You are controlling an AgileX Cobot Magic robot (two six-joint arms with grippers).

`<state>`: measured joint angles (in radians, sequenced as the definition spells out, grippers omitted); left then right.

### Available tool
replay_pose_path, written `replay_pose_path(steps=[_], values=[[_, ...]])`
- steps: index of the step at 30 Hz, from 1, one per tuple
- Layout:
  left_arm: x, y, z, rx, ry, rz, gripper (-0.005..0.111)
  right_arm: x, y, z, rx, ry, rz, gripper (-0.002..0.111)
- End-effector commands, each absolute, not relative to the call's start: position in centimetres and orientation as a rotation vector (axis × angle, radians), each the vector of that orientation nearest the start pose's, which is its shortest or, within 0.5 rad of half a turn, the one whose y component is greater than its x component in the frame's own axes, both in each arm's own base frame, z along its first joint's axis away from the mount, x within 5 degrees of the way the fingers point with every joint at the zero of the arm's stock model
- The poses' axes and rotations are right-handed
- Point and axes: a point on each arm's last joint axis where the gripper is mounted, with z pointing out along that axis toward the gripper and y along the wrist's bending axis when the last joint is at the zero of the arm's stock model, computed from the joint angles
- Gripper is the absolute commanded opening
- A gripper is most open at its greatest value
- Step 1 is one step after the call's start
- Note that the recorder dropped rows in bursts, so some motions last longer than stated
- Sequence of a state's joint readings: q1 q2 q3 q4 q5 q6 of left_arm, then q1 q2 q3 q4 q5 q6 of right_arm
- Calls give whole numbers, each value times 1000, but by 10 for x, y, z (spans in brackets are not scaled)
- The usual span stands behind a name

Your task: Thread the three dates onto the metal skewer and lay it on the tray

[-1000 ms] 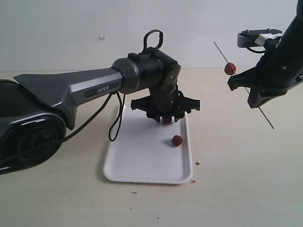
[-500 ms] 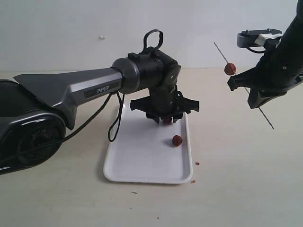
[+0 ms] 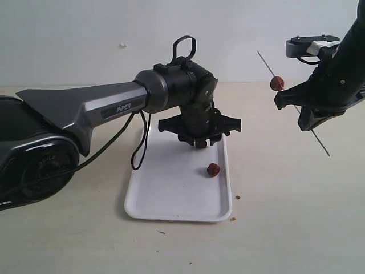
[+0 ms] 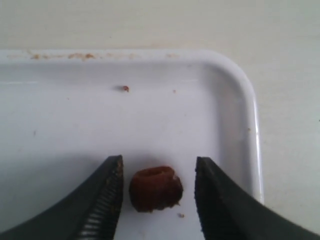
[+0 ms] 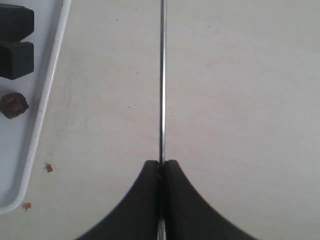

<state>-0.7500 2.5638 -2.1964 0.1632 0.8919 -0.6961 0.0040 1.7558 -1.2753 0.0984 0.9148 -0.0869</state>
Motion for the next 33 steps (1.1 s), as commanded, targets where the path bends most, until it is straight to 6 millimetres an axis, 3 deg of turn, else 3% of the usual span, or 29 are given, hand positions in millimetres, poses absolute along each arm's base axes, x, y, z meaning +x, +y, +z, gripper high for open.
replay_pose_path(steps=[1, 7, 15, 20, 33], values=[[404, -357, 117, 165, 2737, -196, 45, 355, 7, 233, -64, 2864, 110, 0], [404, -357, 117, 181, 2735, -192, 34, 355, 7, 233, -64, 2864, 110, 0], [404, -357, 117, 194, 2734, -190, 33, 355, 8, 233, -62, 2862, 112, 0], [404, -357, 117, 213, 2732, -186, 25, 355, 8, 233, -62, 2862, 113, 0], [402, -356, 127, 268, 2733, -165, 27, 354, 8, 233, -63, 2869, 114, 0]])
